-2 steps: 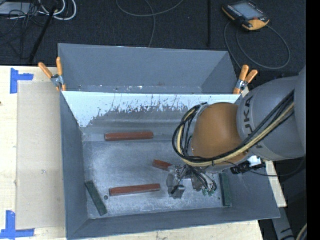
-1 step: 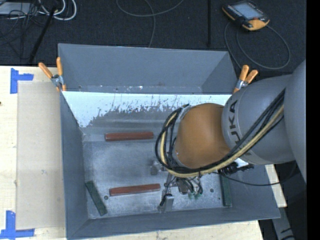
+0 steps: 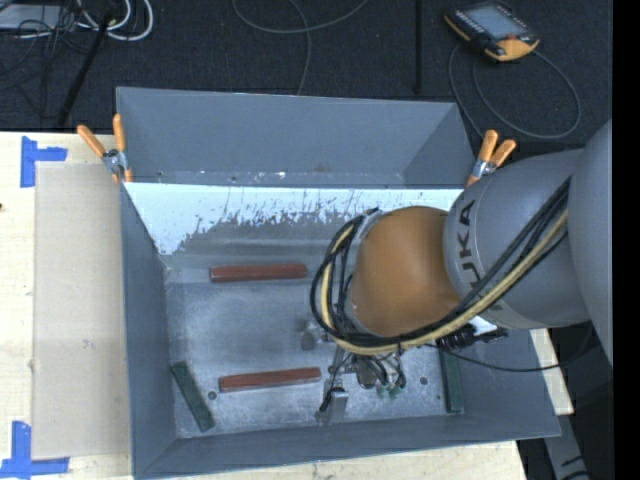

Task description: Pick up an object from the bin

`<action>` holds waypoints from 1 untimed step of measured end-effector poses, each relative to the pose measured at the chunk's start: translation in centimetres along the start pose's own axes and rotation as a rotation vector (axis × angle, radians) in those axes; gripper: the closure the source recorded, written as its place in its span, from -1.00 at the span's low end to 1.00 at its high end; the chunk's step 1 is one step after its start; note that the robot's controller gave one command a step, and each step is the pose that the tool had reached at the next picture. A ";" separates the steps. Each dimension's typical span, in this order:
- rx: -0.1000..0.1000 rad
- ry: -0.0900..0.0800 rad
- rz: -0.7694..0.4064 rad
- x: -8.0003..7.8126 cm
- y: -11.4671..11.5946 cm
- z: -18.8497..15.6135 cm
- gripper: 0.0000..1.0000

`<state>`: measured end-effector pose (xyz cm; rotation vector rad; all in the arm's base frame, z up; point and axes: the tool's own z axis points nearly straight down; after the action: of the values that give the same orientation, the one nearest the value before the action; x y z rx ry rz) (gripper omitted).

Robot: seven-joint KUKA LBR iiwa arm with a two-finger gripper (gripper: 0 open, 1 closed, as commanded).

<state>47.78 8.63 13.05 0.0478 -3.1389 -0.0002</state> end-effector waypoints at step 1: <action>-0.001 -0.007 -0.005 -5.2 2.2 3.1 -1.00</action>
Offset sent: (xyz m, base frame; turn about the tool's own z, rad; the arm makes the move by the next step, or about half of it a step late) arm 0.0041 0.0491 -0.0605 0.1112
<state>52.92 11.01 9.90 0.0550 -3.1460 -0.0018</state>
